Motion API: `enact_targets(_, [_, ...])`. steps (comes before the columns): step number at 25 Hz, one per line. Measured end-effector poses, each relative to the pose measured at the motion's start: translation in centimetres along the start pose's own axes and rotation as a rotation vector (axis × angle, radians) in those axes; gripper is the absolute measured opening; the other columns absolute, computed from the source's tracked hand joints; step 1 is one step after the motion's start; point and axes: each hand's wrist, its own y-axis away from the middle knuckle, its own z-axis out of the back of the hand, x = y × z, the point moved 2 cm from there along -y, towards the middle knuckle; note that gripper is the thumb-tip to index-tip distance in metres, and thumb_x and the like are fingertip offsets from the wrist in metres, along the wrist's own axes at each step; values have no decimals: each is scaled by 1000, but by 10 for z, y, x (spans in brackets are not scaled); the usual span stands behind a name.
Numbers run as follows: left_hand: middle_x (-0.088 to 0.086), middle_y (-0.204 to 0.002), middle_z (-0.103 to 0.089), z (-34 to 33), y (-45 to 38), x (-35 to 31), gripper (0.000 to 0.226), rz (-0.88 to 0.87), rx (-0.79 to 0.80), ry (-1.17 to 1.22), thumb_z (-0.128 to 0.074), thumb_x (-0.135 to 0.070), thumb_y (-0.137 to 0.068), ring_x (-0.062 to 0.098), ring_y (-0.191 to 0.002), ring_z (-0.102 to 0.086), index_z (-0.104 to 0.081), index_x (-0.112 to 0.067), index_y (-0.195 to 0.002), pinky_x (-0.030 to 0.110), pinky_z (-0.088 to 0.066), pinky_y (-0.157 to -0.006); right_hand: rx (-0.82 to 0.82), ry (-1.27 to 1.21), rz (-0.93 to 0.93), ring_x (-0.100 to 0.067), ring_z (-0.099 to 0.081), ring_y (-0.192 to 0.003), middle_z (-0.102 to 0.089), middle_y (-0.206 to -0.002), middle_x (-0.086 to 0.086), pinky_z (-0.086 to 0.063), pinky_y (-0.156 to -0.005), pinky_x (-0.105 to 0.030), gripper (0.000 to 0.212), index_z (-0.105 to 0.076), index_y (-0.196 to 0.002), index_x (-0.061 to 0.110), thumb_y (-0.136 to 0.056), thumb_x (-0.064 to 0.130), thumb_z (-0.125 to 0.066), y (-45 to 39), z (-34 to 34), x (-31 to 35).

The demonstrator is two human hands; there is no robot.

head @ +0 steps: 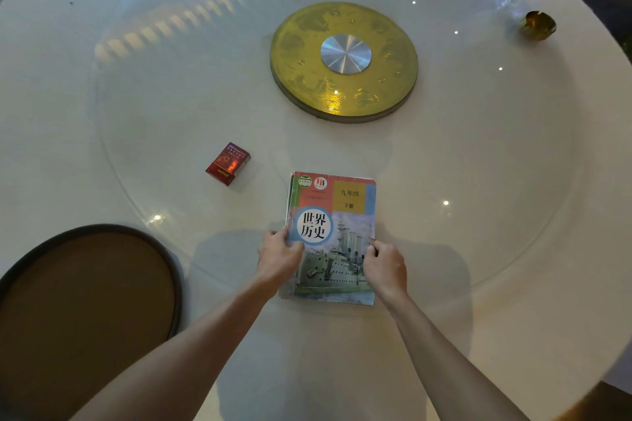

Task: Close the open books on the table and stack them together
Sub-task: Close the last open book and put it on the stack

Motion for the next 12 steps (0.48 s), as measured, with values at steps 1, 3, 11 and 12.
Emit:
enact_targets(1, [8,-116,-48,0,0,-1,40,-4,-2,6,-57,-18,-90,28,-113,-54,-63,-19,-130,47,-51,-99,-8,2,3,-32,-66,-85,-71,-102,-14,-42,-67,-31,37,-76,-102,9,-101,17,-40,-1,-1,0])
enact_targets(3, [6,-115,-48,0,0,0,42,-5,3,33,-59,-19,-90,26,-114,-54,-62,-20,-131,47,-52,-99,-4,3,16,-30,-62,-81,-67,-94,-12,-41,-68,-31,31,-70,-95,13,-101,18,-40,0,-3,0])
enact_targets(11, [4,-122,-71,37,-28,5,39,-29,0,49,-62,-25,-94,15,-103,-66,-65,-14,-131,26,-50,-86,-69,32,-26,-34,-64,-107,-64,-119,-17,-57,-89,-48,31,-65,-119,6,-98,23,-50,-1,3,10])
enact_targets(12, [6,-120,-71,52,-37,3,40,-36,-98,-1,-64,-27,-93,17,-102,-64,-65,-13,-131,28,-48,-87,-123,62,6,-34,-58,-121,-57,-132,-16,-53,-100,-50,43,-57,-136,6,-97,23,-53,-2,4,20])
